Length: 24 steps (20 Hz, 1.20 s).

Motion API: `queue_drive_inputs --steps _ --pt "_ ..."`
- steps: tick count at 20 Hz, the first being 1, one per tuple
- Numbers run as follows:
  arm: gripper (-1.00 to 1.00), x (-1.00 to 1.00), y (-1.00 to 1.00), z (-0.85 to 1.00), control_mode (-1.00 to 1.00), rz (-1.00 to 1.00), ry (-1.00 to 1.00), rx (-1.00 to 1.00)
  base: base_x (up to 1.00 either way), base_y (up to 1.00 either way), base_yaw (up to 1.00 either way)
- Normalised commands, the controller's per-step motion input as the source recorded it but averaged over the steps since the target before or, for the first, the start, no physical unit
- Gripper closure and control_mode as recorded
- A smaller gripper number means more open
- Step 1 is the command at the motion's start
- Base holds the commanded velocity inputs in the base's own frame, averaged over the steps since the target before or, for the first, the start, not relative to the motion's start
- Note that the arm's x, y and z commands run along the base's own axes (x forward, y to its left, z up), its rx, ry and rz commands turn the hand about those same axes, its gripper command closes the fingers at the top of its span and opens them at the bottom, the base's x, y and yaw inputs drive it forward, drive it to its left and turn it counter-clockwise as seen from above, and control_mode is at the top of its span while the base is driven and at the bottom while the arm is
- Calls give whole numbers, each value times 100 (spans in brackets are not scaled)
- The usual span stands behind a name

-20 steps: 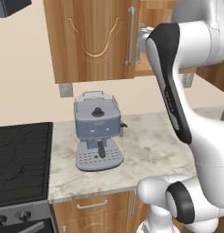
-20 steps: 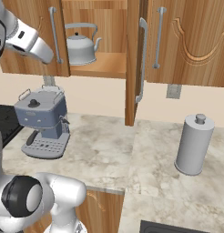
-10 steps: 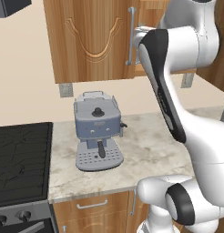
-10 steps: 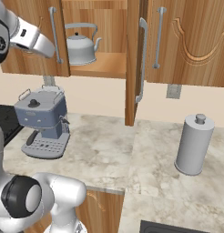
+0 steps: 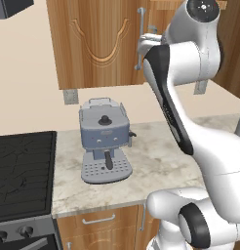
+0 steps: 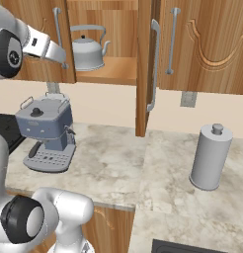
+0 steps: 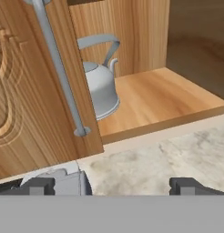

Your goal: Open the cabinet, pick the kettle from the cabinet, and place it in the sink.

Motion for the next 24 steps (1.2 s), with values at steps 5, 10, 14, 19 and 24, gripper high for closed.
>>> queue_drive_inputs --steps 5,10,14,19,24 --pt "-100 33 0 0 -100 1 0 0 0 0 0" --pt "-100 35 0 0 -100 1 0 0 0 0 0" --pt "-100 32 0 1 -100 0 0 0 0 0 0" --pt "-100 29 11 2 -100 0 2 0 0 0 0" --pt "-100 27 13 4 -100 0 2 0 0 0 0"
